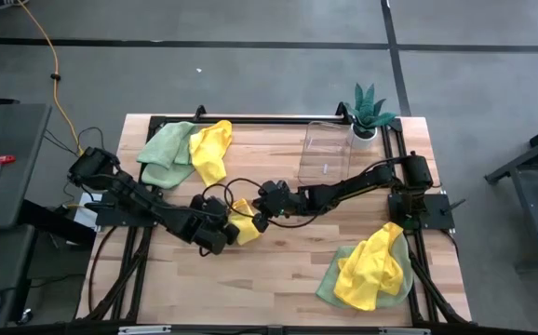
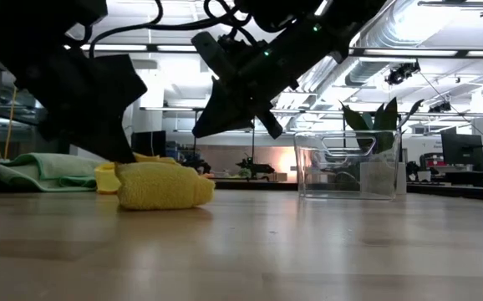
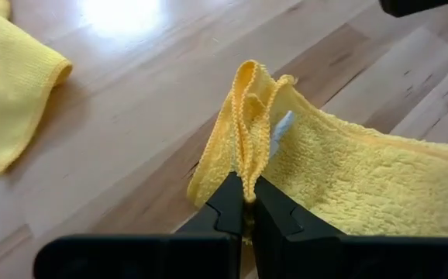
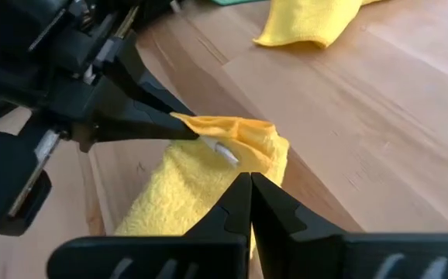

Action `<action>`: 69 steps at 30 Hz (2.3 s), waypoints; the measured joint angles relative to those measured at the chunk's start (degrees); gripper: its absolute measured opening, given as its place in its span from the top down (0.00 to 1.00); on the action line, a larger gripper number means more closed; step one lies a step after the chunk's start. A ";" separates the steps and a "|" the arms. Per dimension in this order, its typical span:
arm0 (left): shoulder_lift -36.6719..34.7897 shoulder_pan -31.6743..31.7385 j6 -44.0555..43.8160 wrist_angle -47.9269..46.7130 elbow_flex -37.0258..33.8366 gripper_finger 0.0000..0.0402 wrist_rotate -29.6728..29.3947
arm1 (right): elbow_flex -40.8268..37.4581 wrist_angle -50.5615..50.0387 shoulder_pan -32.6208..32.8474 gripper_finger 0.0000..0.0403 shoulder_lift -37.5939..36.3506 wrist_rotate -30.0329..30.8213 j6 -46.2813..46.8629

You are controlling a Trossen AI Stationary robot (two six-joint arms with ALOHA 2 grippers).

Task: Fold microfiber towels
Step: Fold the middle yellow microfiber towel, then put the folded yellow microfiber towel into the transparent bin

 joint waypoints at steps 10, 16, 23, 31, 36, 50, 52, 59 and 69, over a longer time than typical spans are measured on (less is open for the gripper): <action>-0.04 2.31 0.06 -3.30 0.07 1.00 -1.59 | 0.00 0.05 0.00 1.00 0.00 0.02 0.00; -0.04 3.92 3.41 -3.96 0.07 1.00 -1.65 | 0.00 0.09 0.00 1.00 0.00 0.02 -0.02; -0.06 7.24 9.05 -3.98 0.09 0.87 -1.76 | 0.00 0.09 0.00 1.00 0.00 0.02 -0.02; -2.24 13.72 19.93 -4.50 0.09 0.61 1.65 | 0.00 0.10 0.00 0.91 0.00 0.02 -0.04; -8.82 17.38 26.92 -8.50 0.13 0.48 4.86 | 0.02 0.11 0.00 0.83 0.00 0.02 -0.04; -36.40 15.01 3.39 -14.17 -6.68 0.41 11.74 | 0.13 -15.62 0.00 0.74 -8.10 -1.89 0.18; -38.87 12.90 -4.10 -8.64 -11.04 0.42 12.55 | -0.51 -21.50 0.01 0.71 -9.96 -3.27 1.61; -40.43 6.47 -23.32 13.07 -24.47 0.42 13.43 | -6.89 -26.29 1.59 0.55 -14.07 -7.73 7.42; -27.99 6.43 -29.96 16.23 -21.10 0.42 18.85 | -10.19 -22.17 2.34 0.44 -15.37 -7.48 11.63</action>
